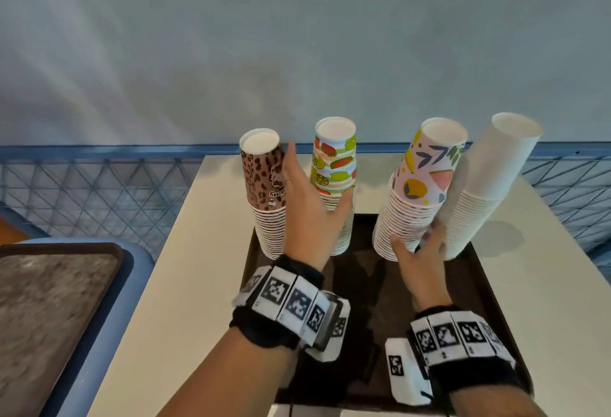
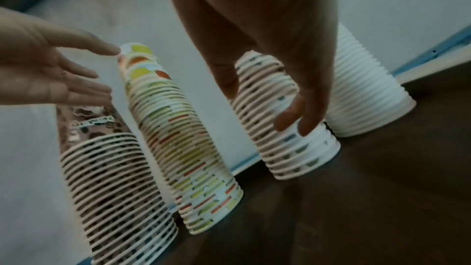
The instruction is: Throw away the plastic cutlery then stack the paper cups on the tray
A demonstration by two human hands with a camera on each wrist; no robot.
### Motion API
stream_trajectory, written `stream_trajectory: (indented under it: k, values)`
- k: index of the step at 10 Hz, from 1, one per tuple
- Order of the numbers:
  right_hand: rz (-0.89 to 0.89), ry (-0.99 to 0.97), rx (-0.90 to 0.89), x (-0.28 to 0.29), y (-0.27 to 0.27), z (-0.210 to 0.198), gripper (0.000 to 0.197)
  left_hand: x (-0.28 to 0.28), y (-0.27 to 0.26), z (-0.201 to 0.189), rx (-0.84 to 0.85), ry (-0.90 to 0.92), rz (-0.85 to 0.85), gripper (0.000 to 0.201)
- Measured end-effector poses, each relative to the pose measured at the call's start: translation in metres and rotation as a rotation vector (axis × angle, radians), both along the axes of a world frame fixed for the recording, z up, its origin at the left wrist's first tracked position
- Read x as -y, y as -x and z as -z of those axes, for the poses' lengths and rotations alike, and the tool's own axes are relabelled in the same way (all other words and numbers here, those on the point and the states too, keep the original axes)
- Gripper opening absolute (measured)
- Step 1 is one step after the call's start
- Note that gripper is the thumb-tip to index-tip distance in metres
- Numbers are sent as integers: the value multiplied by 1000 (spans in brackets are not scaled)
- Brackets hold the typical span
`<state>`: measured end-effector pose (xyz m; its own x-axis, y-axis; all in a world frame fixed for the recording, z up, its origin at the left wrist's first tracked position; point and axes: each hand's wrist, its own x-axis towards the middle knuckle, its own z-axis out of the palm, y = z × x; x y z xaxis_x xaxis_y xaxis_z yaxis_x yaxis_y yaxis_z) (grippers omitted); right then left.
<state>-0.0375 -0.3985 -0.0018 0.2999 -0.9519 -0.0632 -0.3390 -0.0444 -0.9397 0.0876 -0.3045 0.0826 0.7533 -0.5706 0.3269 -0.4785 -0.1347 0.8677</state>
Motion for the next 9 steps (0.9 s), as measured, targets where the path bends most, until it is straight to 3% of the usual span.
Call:
stream_trajectory:
  k: [2,4,6,7,8,9]
  values:
    - [41,-26,-55,8,-15,8,75,25,-1,31,-161,-88,20,93]
    - [48,-41,-60,4,-19,10,73,27,-5,46,-126,-52,-20,75]
    - [44,-67,-73,2,-16,8,74,26,-8,50,-161,-60,-11,72]
    - [42,-106,-63,-3,-12,8,80,17,-9,55,-199,-140,10,82]
    - [17,-186,-57,-10,-9,5,86,3,-7,51,-216,-218,61,86]
    - [-17,-272,-52,-21,3,8,88,-26,3,40,-182,-261,222,67]
